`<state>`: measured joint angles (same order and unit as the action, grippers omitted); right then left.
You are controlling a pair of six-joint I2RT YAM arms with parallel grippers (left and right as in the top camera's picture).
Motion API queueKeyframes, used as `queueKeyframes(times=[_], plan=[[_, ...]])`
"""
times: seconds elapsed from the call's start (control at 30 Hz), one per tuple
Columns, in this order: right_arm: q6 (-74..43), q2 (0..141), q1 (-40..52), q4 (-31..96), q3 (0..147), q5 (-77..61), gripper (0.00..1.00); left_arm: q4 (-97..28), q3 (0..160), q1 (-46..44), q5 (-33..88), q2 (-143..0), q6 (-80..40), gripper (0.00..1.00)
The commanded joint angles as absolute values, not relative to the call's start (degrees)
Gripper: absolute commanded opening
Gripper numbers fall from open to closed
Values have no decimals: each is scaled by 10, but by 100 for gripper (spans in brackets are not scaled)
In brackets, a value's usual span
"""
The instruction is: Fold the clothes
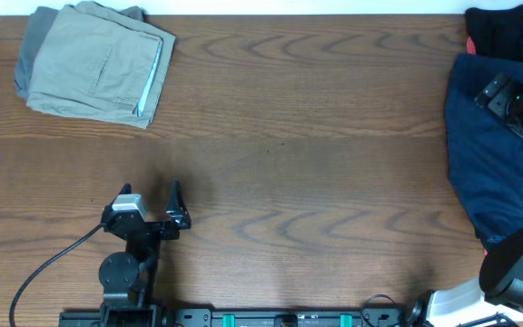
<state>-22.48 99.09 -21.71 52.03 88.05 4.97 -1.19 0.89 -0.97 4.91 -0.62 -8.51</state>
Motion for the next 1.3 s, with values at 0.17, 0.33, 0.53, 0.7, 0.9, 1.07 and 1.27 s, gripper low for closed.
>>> queueKeyframes(times=[0.17, 0.33, 0.53, 0.7, 0.9, 1.07, 1.27], plan=[[-218, 996, -214, 521, 887, 58, 99, -36, 2, -12, 51, -2, -75, 98], [-218, 996, -214, 521, 887, 58, 99, -36, 2, -12, 51, -2, -75, 98], [-218, 996, -214, 521, 887, 58, 99, -36, 2, -12, 51, -2, -75, 98], [-218, 996, -214, 521, 887, 58, 99, -36, 2, -12, 51, -2, -75, 98], [-218, 996, -213, 521, 887, 58, 99, -36, 2, -12, 51, -2, -75, 98], [-218, 991, -214, 521, 887, 58, 99, -36, 2, -12, 51, -2, -75, 98], [-218, 946, -213, 521, 887, 58, 99, -36, 2, -12, 51, -2, -75, 98]])
